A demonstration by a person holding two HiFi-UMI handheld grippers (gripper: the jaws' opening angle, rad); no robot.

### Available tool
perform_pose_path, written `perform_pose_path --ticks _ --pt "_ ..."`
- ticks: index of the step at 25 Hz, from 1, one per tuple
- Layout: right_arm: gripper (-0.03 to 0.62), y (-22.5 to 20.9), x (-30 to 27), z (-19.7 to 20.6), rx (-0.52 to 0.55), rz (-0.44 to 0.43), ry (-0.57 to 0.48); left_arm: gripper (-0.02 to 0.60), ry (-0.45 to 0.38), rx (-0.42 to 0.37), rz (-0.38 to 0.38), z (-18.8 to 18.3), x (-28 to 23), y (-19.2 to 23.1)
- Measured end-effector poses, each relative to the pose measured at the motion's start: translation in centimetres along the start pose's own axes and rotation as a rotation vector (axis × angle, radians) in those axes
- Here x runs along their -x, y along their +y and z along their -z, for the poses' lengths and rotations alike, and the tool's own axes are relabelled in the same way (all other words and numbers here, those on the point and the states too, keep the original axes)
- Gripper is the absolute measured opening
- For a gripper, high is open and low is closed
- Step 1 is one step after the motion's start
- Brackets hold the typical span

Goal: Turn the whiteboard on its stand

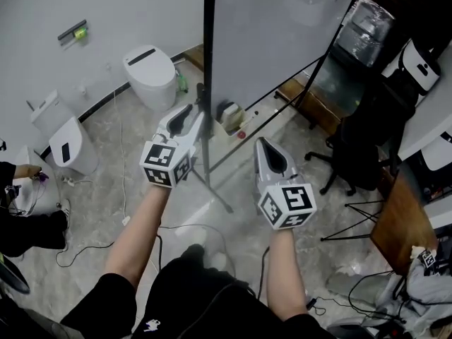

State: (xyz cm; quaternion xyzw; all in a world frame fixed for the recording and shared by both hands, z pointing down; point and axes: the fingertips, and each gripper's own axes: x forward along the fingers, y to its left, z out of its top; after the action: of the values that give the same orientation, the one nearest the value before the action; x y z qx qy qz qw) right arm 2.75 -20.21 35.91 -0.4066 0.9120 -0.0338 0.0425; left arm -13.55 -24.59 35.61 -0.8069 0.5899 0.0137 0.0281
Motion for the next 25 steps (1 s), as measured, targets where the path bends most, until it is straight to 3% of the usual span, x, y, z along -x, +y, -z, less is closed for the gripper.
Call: perform_pose_path --ticks 3,13,19,25 --pt "0.005 -0.4 -1.4 0.0 0.002 0.016 0.0 0.204 0.027 -0.022 -0.003 1.2 -2.2 2.0" --pt "0.005 -1.6 -5.7 0.9 -0.008 0.069 0.018 0.357 0.104 -0.039 0.036 4.7 -8.3 5.2" --pt "0.005 -2.4 -7.8 1.5 -0.007 0.095 0.029 0.349 0.099 -0.043 0.069 5.6 -10.7 5.8" --pt "0.005 -2.9 -9.6 1.7 -0.011 0.117 0.032 0.284 0.107 -0.067 0.11 6.7 -11.6 5.7"
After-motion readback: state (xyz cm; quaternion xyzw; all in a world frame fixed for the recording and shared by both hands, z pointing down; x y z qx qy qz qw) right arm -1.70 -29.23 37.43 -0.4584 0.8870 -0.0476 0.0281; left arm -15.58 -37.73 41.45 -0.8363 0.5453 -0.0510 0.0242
